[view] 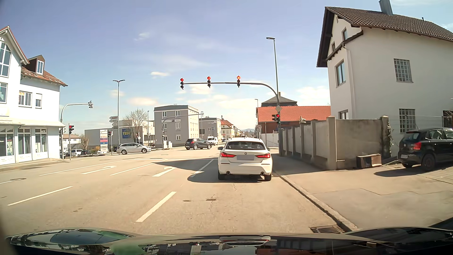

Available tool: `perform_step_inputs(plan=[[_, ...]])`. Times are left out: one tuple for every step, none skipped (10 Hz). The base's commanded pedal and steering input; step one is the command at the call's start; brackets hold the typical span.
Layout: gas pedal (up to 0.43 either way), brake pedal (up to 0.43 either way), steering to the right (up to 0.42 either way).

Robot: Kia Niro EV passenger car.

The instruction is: Follow the waypoints while adhering to traffic rules and regulations

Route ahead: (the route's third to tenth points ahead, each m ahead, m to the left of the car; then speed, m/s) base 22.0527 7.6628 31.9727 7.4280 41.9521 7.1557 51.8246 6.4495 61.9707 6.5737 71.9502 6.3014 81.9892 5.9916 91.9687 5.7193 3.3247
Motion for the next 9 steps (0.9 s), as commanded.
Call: perform_step_inputs(plan=[[0.000,0.177,0.007],[0.000,0.171,0.005],[0.000,0.171,0.005],[0.000,0.171,0.004],[0.000,0.183,0.004],[0.000,0.195,0.003],[0.000,0.195,0.001],[0.000,0.195,0.001],[0.000,0.201,0.000]])
